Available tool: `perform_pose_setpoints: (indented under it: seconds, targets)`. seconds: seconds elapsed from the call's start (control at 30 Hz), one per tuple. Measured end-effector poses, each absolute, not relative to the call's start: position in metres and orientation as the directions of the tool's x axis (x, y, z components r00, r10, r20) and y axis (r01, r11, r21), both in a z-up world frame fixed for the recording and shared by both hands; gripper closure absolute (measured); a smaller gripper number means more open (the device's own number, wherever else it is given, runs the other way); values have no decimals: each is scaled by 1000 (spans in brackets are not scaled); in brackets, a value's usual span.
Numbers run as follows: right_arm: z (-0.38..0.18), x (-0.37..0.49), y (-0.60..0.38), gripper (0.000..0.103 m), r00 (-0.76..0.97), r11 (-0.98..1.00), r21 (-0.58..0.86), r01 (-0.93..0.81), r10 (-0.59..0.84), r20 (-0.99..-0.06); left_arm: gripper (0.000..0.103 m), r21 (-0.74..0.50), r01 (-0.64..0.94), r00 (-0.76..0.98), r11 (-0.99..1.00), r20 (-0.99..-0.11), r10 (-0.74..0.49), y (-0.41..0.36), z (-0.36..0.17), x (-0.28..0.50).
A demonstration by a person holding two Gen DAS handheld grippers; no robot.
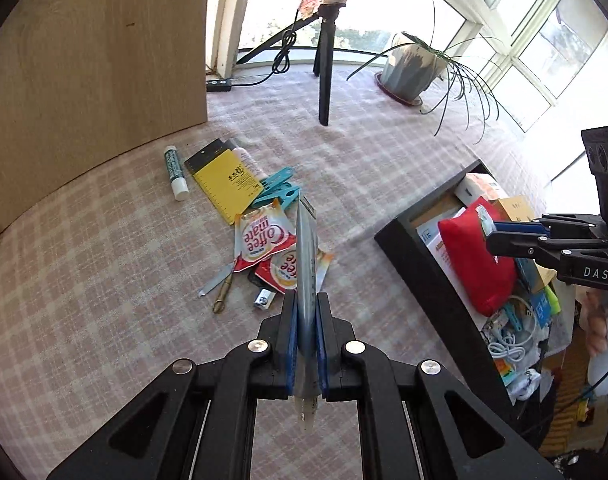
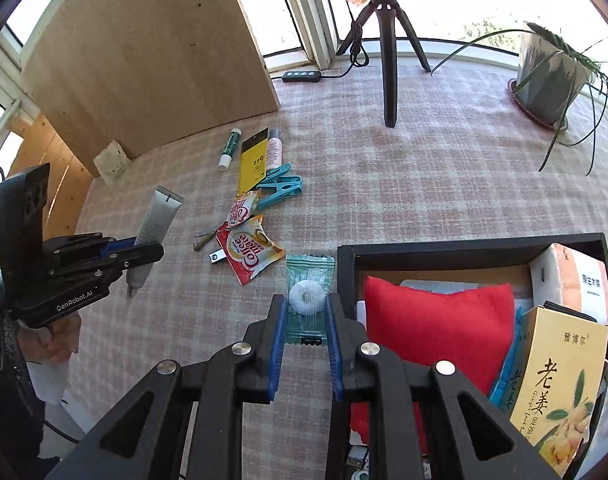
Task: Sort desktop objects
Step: 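Lift the grey tube and mint pack and carry them over the tray, then open both tools to drop the tube and mint pack into the tray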
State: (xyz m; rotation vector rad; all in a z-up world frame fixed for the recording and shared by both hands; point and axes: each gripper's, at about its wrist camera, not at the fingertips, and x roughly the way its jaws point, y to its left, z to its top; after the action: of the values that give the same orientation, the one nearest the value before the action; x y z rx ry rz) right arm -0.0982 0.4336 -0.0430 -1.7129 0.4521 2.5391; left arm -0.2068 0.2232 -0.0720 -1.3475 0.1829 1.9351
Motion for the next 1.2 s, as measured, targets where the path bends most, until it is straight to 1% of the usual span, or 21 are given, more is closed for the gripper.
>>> perform_pose_setpoints:
  seconds: [0.2,0.33,0.53,0.7,0.9,1.13,1.2]
  targets:
    - [-23,-39,490,86,-434,-932,175,-318,-21,-901,95,-341,-759,-53,-555,-817,574,300,-48,-157]
    - [-15,6,529,86,-433,-893,160,-421,42,-901,95,-356,-833,34,-425,-798,602,348,-33,-109]
    - [-21,62,575,86,-405,-819,164,-550,91,-910,95,-354,-904,159,-241,-799,580,407,-28,-37]
    - [-38,92,599,86,-369,-764,164,-624,104,-924,95,-353,-926,228,-133,-804,549,437,-34,6]
    - [-54,109,601,86,-358,-740,194,-644,67,-931,95,-307,-949,233,-68,-833,502,458,-46,36]
    - [-57,106,595,85,-371,-747,222,-626,35,-928,94,-278,-958,214,-64,-847,487,466,-54,32]
    - [-55,104,593,82,-366,-750,216,-625,36,-930,83,-241,-965,162,-101,-856,491,464,-55,26]
